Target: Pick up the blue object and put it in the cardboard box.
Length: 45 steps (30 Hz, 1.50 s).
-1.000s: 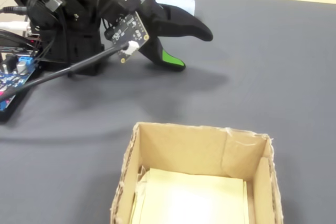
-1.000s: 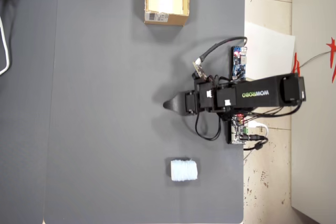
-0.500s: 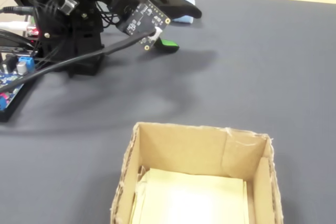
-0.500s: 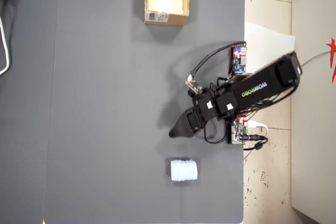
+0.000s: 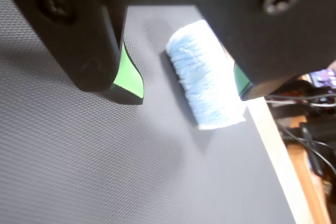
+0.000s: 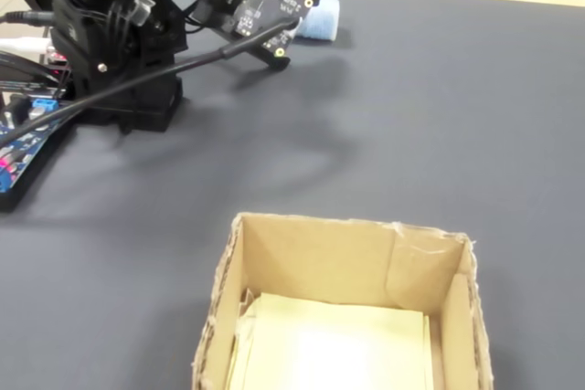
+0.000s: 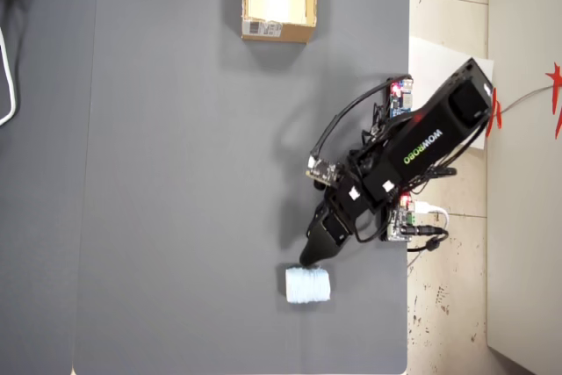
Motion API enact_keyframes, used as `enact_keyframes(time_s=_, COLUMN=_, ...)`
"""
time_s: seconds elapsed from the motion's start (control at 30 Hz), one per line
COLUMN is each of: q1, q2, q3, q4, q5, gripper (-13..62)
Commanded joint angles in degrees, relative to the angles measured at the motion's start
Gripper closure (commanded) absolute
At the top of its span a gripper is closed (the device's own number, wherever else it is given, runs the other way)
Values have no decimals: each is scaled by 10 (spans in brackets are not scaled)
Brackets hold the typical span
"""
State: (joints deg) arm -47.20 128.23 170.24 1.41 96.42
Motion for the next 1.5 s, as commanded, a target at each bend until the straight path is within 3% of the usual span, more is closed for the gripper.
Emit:
enact_keyframes(time_s=0.0, q1=-10, q2=-10, q3=-46, q4=-3, q5=46, gripper=159)
enact_keyframes(time_s=0.23, q1=-25, q2=-91, q3=-128, q4=4, q5=52, gripper=159)
enact_keyframes(time_s=0.5, q1=-37, q2=-105, q3=-318, q4=232, q5=113, gripper=159)
enact_keyframes(time_s=0.77, q1=-108, q2=-151, q3=-350, q4=312, q5=144, gripper=159)
enact_keyframes(time_s=1.2, q1=-137, q2=-337, q3=-439, q4=337, q5=235, gripper=167)
enact_keyframes(time_s=1.37, q1=-129, q2=-361, q3=-446, q4=317, q5=234, gripper=308)
enact_keyframes(time_s=1.47, q1=-125, q2=-356, q3=-444, q4=272, q5=201, gripper=472)
